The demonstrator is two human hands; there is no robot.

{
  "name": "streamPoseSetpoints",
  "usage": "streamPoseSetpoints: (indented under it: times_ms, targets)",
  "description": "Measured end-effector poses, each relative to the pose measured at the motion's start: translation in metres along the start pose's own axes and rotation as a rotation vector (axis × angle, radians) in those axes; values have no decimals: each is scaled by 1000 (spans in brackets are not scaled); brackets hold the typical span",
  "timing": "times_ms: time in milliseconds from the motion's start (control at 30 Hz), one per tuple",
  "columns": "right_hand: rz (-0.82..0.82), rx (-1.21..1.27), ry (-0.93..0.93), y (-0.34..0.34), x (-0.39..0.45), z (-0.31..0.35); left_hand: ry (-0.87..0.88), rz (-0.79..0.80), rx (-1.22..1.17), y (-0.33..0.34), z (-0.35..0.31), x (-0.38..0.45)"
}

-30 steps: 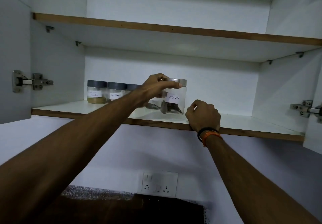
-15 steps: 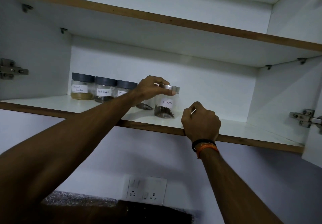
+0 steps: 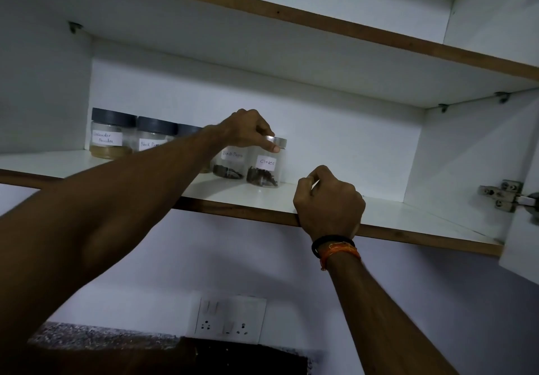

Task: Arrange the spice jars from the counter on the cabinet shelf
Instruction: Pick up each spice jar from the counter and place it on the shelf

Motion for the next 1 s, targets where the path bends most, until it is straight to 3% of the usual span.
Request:
streamPoseSetpoints:
  times_ms: [1000]
  targets:
    - [-5,7,28,0,-1,-3,-106,-45,186,13,13,8]
Point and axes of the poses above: each hand's wrist, its own x-axis towards the middle knuckle, its own y-axis out of the palm, z = x × y, the point moved 9 cm from there along x, towards the middle knuckle, and after that the axes turned 4 degrees about -x, right-handed, at the moved point
